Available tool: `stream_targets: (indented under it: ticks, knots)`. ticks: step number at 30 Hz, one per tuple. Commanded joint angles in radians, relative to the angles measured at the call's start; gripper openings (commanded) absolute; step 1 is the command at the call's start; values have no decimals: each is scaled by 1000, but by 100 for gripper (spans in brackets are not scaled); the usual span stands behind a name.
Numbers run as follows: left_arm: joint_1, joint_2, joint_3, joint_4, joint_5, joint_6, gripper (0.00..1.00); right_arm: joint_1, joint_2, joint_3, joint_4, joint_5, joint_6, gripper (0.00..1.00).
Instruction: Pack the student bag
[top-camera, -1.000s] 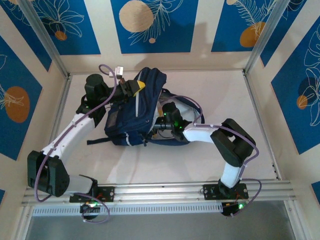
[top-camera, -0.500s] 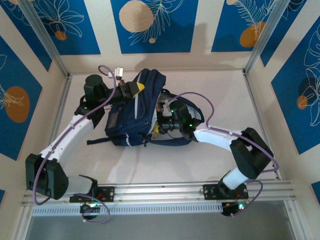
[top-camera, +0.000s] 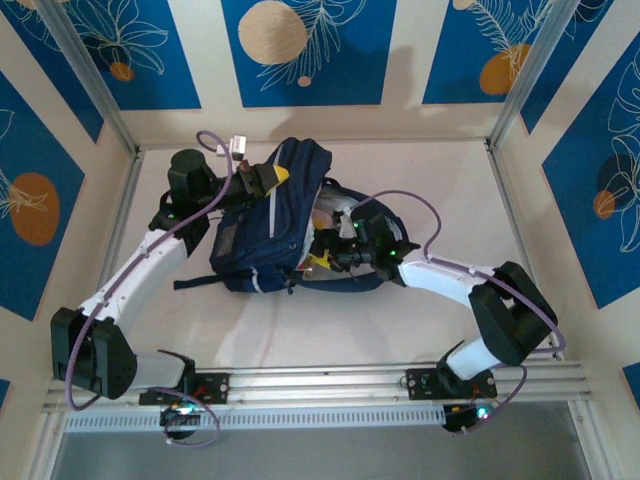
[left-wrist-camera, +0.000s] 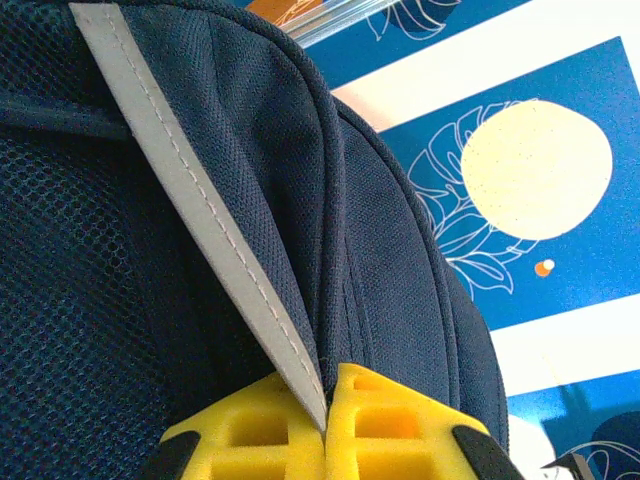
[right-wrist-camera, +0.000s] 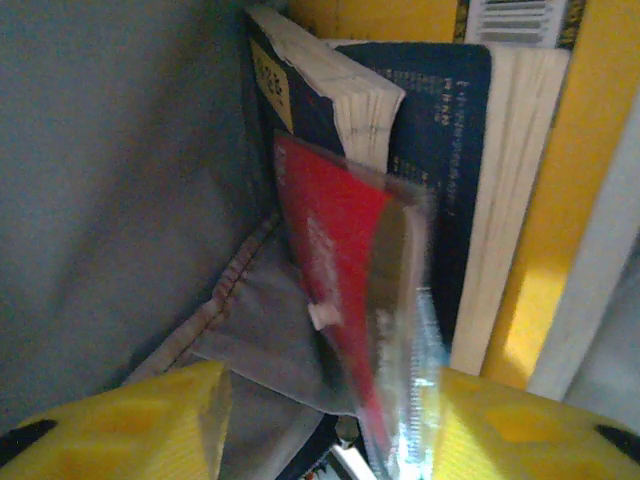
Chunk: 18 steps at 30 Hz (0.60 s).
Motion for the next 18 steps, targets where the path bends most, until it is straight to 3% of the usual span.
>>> stream_targets:
  ticks: [1,6,13,18]
  knots:
    - [18,-53,33,139,8,22,0,-6,-6,-18,9,-8,-5,41]
    - [16,-41,24,184,19,-14,0,2,64,10,49,-31,15,30]
    - [7,-31,9,223,12,-48,0,54,194,161,37,-51,11,5]
    - [-2,-26,7,229,10,-52,0,94,310,303,-17,-61,-4,0]
